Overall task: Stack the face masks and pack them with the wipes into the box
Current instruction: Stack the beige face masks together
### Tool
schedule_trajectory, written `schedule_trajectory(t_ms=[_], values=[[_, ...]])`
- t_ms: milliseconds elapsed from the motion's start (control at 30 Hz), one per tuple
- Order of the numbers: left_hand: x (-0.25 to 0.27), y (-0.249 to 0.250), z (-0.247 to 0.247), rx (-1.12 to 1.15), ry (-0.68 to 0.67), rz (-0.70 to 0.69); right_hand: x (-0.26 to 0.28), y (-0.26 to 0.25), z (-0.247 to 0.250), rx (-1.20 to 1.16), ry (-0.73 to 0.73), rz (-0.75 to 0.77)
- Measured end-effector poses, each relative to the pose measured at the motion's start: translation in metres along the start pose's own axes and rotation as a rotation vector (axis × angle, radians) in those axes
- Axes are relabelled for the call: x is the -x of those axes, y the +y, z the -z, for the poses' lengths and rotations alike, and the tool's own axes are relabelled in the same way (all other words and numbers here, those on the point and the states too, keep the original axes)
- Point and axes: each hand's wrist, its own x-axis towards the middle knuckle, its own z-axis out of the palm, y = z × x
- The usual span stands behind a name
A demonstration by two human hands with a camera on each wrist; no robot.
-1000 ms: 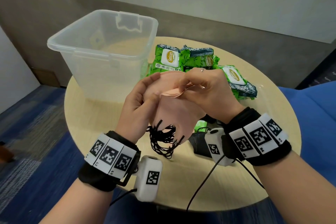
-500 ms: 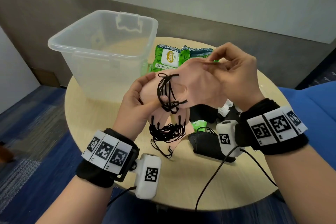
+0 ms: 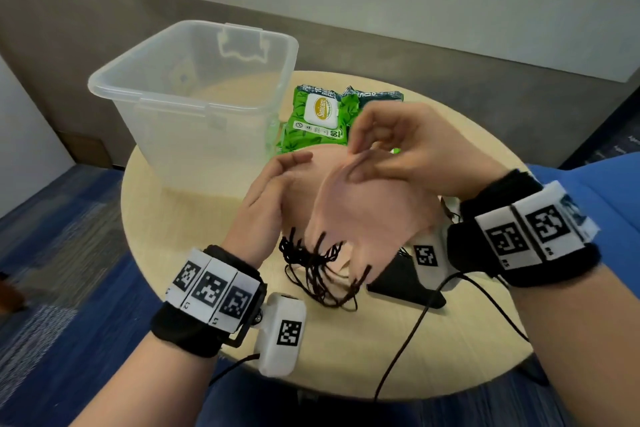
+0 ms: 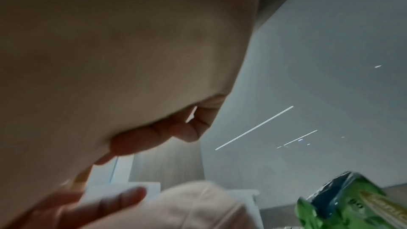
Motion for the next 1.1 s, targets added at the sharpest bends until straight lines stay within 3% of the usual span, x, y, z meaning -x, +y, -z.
schedule_trajectory(t_ms=[100,267,400,467,600,733,800,900,1100], values=[[0.004,0.001,-0.011,0.057,-0.093,0.039,-0.013,0.002,-0.019,0.198,-0.075,-0.019],[0.011,-0.001,-0.008,-0.099,-0.213,-0.096,-0.019,0.009,-0.030,0.254,-0.038,0.024],[0.008,-0.007,-0.001,-0.196,-0.192,-0.123,-0.019,0.017,-0.037,0.371,0.159,0.055],[0.006,-0.009,0.001,-0.199,-0.139,-0.126,-0.014,0.022,-0.038,0.400,0.281,-0.009],[0.004,-0.007,0.003,-0.221,0.013,-0.171,0.000,0.031,-0.038,0.210,0.262,-0.346],[0.002,-0.008,0.000,-0.248,0.120,-0.199,0.008,0.037,-0.053,-0.271,0.385,-0.480],[0.003,-0.010,-0.004,-0.272,0.156,-0.202,0.008,0.038,-0.064,-0.478,0.450,-0.474],[0.005,-0.007,-0.009,-0.238,0.183,-0.201,0.006,0.039,-0.071,-0.441,0.510,-0.400],[0.010,0.006,-0.011,-0.158,0.191,-0.213,0.006,0.037,-0.069,-0.492,0.445,-0.320]])
